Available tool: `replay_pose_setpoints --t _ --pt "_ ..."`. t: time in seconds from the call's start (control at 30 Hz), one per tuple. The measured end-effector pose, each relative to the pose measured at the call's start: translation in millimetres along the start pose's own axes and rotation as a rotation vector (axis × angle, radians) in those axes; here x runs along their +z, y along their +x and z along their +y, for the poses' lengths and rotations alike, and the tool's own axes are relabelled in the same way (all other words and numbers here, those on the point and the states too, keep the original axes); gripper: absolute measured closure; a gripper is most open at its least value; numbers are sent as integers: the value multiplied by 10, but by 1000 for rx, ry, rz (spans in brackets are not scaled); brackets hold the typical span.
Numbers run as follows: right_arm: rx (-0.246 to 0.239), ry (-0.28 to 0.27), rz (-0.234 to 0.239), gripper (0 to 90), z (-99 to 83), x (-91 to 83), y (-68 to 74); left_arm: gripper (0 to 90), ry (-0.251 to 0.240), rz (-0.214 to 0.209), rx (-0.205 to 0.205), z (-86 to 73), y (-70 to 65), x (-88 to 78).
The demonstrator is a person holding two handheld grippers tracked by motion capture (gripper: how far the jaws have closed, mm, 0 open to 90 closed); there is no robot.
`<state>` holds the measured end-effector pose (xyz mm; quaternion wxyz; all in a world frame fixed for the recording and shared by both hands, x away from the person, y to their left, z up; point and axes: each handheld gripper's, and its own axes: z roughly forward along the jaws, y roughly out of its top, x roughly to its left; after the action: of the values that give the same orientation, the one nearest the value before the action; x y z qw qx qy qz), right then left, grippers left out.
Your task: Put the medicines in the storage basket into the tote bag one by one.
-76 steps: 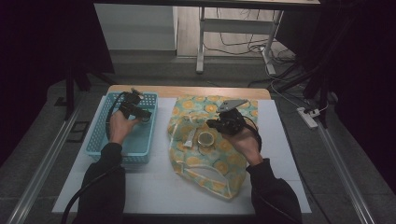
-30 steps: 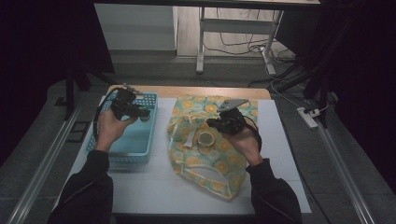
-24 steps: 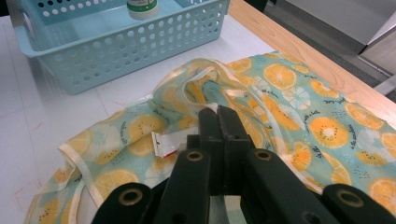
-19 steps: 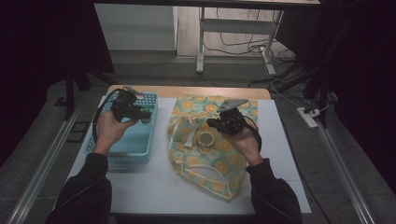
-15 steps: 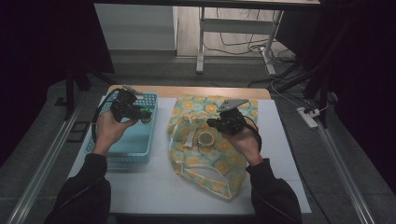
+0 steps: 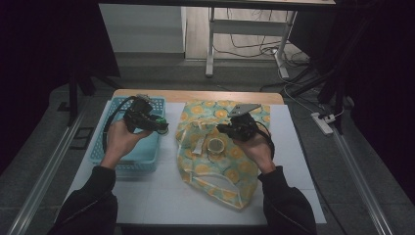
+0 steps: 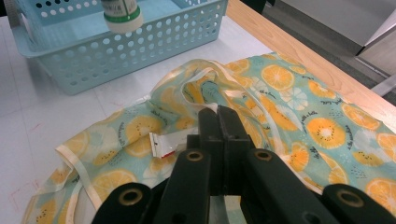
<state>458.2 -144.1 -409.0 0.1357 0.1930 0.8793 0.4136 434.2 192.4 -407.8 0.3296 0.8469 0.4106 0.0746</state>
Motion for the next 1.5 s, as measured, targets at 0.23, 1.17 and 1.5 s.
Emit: replay_pose_setpoints --t 0.23,1.17,1.5 --pt "0 -4 -2 900 3 -5 1 519 10 -37 42 30 -165 99" --pt "8 -12 -12 900 -2 -18 -13 519 28 -138 164 333 -679 603" --pt "10 -15 -16 900 -6 -17 -20 519 53 -166 195 442 -814 830"
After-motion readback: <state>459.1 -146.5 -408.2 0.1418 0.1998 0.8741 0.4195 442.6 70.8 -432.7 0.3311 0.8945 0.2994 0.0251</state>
